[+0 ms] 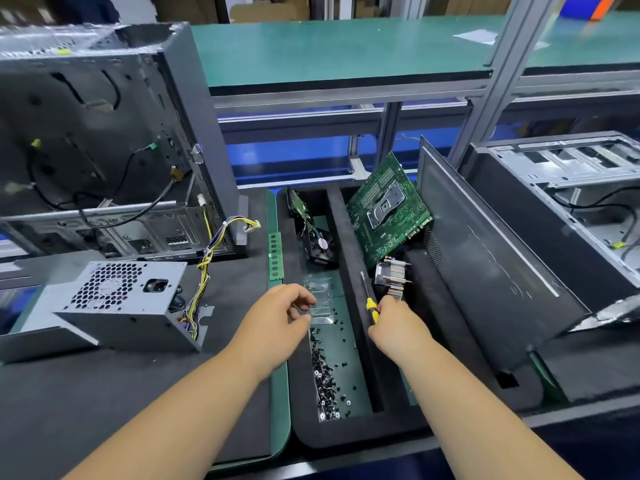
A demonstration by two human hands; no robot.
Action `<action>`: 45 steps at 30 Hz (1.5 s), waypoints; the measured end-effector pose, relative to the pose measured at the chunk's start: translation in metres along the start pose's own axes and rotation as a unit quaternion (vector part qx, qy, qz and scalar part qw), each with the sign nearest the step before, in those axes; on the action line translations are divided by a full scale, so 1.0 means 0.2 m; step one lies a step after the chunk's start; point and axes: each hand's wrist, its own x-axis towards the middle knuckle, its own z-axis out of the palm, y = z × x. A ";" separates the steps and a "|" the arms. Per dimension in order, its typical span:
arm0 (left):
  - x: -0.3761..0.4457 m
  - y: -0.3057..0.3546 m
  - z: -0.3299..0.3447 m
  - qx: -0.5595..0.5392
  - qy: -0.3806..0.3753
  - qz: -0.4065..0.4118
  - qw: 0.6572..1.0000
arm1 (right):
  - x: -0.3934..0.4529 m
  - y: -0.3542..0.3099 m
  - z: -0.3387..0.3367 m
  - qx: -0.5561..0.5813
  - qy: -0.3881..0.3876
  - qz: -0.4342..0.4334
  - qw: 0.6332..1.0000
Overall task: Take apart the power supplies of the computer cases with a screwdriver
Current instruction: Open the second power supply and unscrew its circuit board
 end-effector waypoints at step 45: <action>0.04 -0.87 -1.32 -0.248 -0.019 -0.242 0.938 | -0.02 -1.47 0.12 0.346 -0.154 -0.105 0.920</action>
